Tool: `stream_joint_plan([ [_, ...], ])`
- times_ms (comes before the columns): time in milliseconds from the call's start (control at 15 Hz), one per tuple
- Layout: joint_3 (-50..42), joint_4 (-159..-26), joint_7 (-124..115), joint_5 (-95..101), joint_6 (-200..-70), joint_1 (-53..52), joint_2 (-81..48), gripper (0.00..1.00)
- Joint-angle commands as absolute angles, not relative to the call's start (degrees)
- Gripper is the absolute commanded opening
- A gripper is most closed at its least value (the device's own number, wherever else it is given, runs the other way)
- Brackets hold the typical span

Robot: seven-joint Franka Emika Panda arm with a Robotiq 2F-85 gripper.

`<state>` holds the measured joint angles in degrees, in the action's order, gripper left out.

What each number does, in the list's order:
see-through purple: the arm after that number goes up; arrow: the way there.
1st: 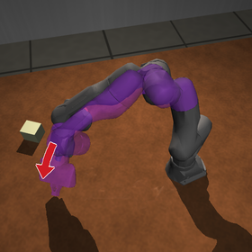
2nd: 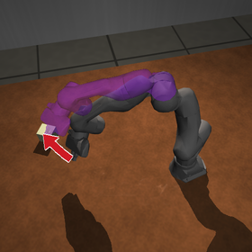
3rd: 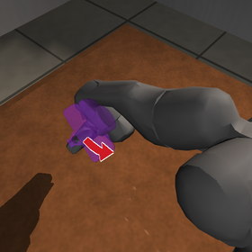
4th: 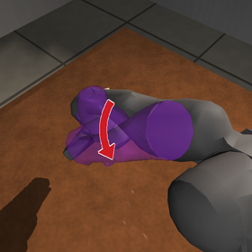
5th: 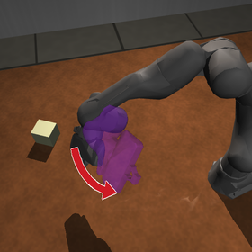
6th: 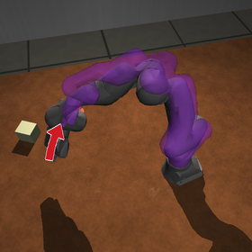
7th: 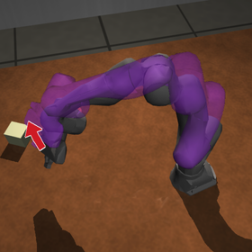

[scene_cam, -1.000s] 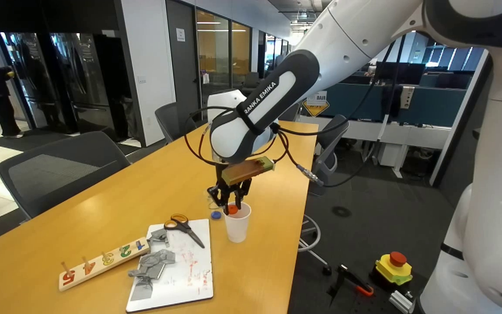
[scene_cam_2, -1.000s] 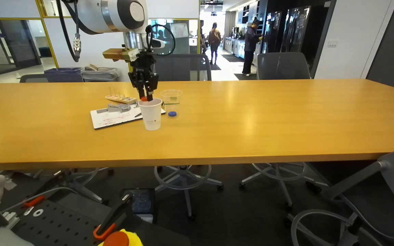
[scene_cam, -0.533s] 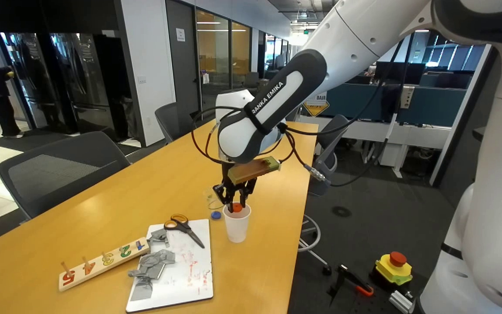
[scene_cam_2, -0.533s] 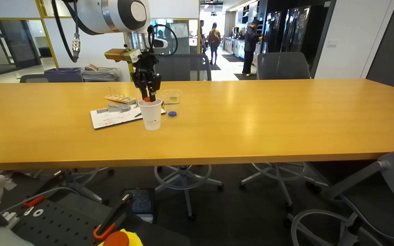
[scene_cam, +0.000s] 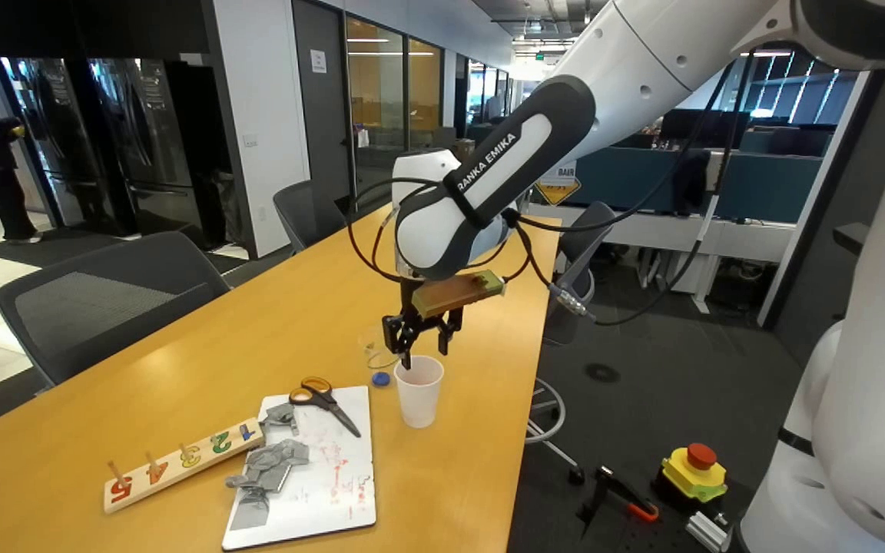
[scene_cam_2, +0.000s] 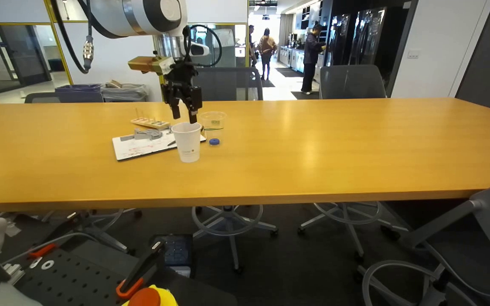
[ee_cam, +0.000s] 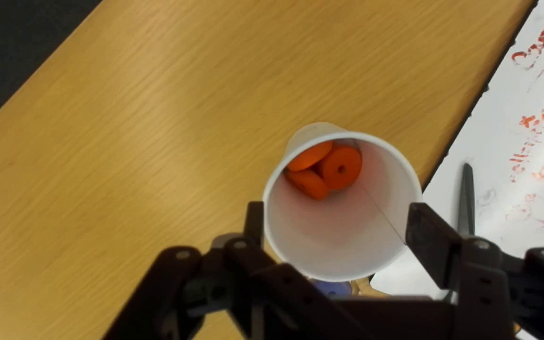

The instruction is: Put the orange blocks inside the white cup and place the blue ring inside the clear cup

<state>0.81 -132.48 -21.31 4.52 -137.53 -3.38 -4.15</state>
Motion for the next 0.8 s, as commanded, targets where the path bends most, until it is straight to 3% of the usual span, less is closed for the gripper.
stream_joint_plan([
  [0, 0.60, -136.32, -18.20, 1.12, -136.53, -2.15, 2.18, 1.00],
  [333, 0.75, -139.61, -16.30, -0.97, -133.18, -1.21, 8.10, 1.00],
  [733, 0.95, -145.50, -11.31, -2.93, -118.23, -1.44, 25.49, 1.00],
])
